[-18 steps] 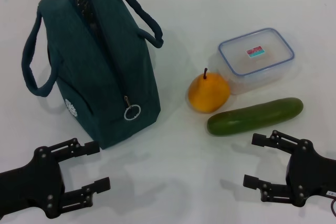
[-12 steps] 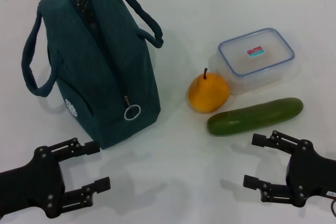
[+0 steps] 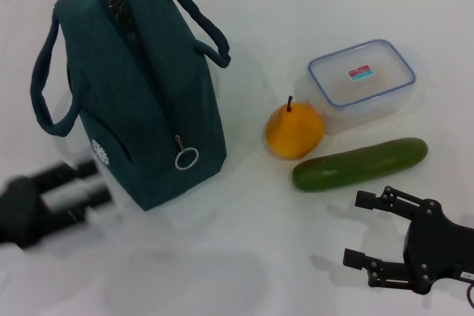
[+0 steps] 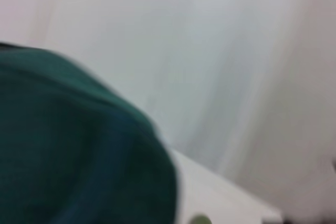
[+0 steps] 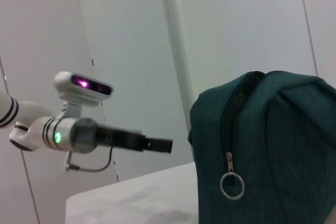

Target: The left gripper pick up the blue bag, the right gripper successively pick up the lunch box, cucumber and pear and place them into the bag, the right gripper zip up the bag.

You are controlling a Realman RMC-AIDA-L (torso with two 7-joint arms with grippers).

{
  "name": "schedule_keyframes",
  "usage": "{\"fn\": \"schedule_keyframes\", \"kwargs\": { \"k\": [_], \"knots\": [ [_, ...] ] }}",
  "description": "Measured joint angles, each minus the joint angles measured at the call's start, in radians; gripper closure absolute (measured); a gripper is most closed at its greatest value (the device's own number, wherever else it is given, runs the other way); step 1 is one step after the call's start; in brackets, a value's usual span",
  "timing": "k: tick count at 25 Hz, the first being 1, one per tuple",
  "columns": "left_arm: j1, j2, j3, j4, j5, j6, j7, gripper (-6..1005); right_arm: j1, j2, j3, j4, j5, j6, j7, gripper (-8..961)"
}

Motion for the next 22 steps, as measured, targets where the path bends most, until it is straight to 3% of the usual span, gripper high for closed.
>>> {"fn": "schedule_keyframes", "kwargs": {
  "k": [4, 12, 17, 18, 19, 22],
  "knots": [
    [-0.036, 0.046, -0.065, 0.0, -0.025, -0.002, -0.274, 275, 0.0, 0.0, 0.0, 0.0, 0.0, -0.002, 0.001, 98],
    [-0.147, 0.086, -0.105, 0.119, -0.001, -0.065, -0.66, 274, 0.0, 0.0, 0.0, 0.0, 0.001, -0.001, 0.002, 97],
    [-0.214, 0.086, -0.101, 0.312, 0.055, -0.108, -0.881, 274, 0.001, 0.0, 0.001, 0.0, 0.002, 0.0, 0.002, 97],
    [-0.241, 0.08, -0.099, 0.399, 0.098, -0.114, -0.957, 274, 0.002, 0.0, 0.001, 0.0, 0.002, 0.001, 0.002, 97],
    [-0.241, 0.08, -0.099, 0.399, 0.098, -0.114, -0.957, 274, 0.002, 0.0, 0.001, 0.0, 0.002, 0.001, 0.001, 98],
    [-0.302, 0.073, -0.085, 0.504, 0.248, -0.117, -1.08, 275, 0.002, 0.0, 0.001, 0.0, 0.002, 0.001, 0.001, 98]
  ]
}}
